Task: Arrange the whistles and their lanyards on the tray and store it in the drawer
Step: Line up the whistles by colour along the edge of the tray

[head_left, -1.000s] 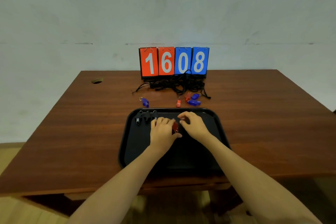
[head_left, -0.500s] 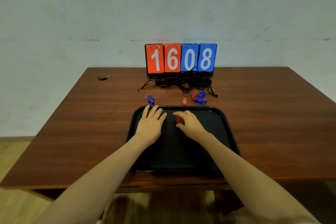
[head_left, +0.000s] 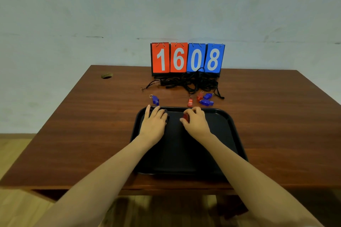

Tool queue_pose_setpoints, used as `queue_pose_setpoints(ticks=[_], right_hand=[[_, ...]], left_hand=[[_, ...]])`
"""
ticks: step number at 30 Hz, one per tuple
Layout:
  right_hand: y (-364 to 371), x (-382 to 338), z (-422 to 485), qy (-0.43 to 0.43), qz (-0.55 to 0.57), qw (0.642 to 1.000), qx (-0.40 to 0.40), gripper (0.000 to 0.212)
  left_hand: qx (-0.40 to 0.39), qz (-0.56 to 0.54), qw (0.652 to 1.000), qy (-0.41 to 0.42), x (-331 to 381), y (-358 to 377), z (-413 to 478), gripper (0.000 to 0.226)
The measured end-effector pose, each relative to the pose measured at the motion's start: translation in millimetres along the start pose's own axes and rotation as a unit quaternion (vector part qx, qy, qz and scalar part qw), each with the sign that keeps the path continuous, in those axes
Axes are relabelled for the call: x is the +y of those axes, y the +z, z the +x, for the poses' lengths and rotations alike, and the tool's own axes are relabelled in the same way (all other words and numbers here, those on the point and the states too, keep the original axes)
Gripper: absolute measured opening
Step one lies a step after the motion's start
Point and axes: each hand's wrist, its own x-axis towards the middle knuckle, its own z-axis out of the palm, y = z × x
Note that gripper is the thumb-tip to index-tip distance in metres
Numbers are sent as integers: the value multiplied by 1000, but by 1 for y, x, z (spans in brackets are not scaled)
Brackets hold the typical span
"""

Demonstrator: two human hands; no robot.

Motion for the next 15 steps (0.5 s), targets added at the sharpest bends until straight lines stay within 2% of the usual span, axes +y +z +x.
queue_pose_setpoints(ticks=[2,6,15], right_hand=[[2,-4,1,20,14,999,-29,38],[7,-17,7,-22,7,997,-77,40],[14,-29,19,-1,9,997,-72,47]], left_hand=[[-5,-2,1000,-4,-1,1,1,44],[-4,-12,1000,-10,-3,1,4,40],[0,-12,1000,-17,-4,3,10,36]])
